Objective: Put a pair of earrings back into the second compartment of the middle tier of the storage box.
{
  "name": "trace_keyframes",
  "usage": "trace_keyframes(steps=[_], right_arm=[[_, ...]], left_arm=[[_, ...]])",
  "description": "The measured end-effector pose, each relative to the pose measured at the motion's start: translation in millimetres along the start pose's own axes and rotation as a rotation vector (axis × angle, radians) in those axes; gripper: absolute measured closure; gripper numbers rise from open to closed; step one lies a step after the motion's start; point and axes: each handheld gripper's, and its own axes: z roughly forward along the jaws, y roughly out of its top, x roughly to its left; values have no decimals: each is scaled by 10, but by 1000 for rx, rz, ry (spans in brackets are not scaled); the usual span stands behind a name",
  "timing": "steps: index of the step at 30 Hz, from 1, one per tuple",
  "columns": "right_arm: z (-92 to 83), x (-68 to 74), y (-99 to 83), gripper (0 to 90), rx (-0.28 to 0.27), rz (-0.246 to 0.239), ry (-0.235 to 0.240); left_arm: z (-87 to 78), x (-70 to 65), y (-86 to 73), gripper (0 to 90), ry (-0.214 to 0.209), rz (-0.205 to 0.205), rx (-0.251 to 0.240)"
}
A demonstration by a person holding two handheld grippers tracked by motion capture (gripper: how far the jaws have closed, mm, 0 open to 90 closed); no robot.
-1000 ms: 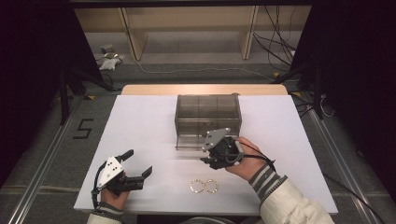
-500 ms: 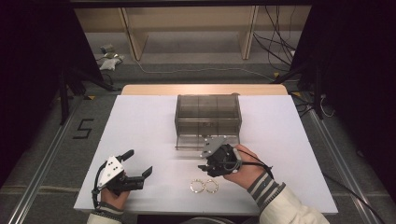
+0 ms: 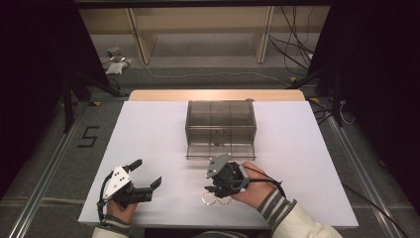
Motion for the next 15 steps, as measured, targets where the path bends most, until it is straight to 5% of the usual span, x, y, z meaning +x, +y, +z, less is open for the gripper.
trace_keyframes(steps=[15], right_arm=[[290,-17,4,604,129,52,53]], left_arm=[[-3,-1,-6,64,2,-2,0]])
